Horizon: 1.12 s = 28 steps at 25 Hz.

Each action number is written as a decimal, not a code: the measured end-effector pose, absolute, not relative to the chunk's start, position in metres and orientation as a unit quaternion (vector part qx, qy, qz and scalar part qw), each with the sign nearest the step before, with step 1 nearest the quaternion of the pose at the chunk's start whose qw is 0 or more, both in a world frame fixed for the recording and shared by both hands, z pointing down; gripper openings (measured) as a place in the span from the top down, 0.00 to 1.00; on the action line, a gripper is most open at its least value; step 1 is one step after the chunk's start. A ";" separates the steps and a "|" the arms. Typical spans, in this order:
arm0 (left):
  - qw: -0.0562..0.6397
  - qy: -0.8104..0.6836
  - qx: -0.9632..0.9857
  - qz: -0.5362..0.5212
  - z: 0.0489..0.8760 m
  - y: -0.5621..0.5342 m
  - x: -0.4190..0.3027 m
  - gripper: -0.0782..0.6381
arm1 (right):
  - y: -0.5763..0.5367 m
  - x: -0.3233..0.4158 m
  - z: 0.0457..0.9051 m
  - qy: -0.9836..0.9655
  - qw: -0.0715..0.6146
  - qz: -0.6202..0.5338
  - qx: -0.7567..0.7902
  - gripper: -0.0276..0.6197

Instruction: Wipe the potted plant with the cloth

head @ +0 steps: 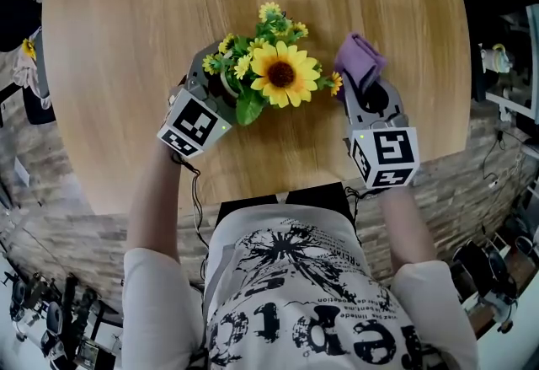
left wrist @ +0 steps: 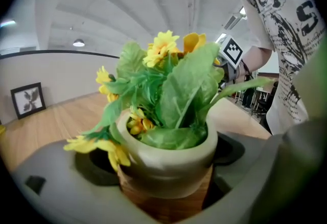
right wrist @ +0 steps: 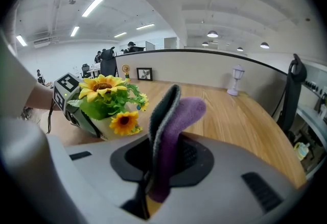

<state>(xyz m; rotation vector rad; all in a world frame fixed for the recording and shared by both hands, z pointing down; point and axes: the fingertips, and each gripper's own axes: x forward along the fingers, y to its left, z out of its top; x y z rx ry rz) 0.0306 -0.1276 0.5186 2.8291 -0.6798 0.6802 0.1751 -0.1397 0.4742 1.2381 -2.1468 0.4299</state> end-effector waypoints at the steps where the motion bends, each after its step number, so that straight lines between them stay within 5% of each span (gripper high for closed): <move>1: 0.076 -0.231 0.943 0.227 0.518 -0.128 0.030 0.16 | -0.139 0.174 0.474 -0.812 0.309 0.161 0.468 0.85; 28: 0.143 -0.328 0.923 0.138 0.344 -0.141 -0.004 0.16 | -0.125 0.059 0.405 -0.872 0.232 0.154 0.402 0.85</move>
